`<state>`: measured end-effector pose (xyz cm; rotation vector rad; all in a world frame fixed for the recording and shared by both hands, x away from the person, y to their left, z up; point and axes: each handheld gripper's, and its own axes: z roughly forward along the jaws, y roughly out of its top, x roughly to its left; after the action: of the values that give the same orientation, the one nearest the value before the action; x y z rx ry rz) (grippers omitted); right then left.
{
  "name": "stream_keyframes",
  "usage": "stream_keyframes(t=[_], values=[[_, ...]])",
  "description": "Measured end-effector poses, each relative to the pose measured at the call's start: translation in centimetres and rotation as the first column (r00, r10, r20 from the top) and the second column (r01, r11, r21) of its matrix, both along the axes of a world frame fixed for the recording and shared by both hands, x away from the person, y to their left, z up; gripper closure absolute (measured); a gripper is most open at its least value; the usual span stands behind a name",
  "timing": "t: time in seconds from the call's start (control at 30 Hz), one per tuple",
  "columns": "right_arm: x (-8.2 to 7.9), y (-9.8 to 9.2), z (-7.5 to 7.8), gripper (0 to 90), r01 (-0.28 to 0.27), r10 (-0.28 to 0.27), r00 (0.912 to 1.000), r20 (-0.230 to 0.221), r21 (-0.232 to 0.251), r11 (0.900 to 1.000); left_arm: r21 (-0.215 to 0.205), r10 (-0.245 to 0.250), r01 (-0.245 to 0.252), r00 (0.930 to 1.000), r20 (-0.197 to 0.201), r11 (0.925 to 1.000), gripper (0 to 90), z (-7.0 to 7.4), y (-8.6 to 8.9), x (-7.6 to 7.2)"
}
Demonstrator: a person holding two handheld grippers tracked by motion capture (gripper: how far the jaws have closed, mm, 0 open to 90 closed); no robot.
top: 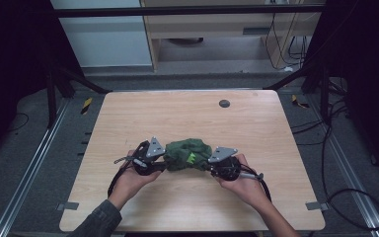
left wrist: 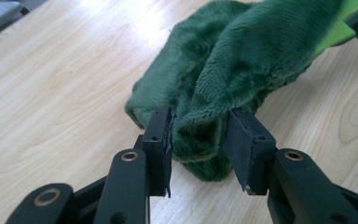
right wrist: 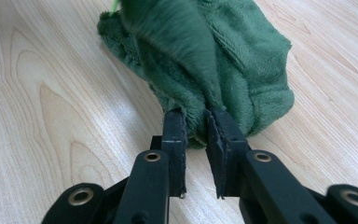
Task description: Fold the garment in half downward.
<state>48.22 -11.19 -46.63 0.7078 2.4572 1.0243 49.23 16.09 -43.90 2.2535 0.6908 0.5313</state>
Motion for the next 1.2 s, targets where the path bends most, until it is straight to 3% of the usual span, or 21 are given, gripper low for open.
stream_keyframes(t=[0.33, 0.6, 0.87, 1.2], values=[[-0.3, 0.1, 0.1, 81.6, -0.01, 0.01, 0.9999, 0.004, -0.003, 1.0, -0.001, -0.011, 0.011, 0.9997, -0.021, 0.9999, 61.2, -0.9, 0.1, -0.5], [-0.6, 0.4, 0.0, 86.7, -0.029, 0.029, 0.9995, 0.01, -0.013, 0.999, 0.008, -0.017, 0.018, 0.9992, -0.036, 0.9998, 66.8, -1.7, 0.2, -0.6], [-1.2, 0.3, 0.0, 87.1, -0.036, 0.036, 0.9993, 0.009, 0.0, 0.999, 0.011, -0.026, 0.027, 0.9983, -0.053, 0.9996, 75.1, -2.2, 0.3, -0.8], [-1.5, 0.2, -0.2, 84.1, -0.038, 0.038, 0.9993, 0.0, 0.007, 0.999, 0.007, -0.022, 0.023, 0.9975, -0.068, 0.9997, 76.9, -2.5, 0.9, -0.9]])
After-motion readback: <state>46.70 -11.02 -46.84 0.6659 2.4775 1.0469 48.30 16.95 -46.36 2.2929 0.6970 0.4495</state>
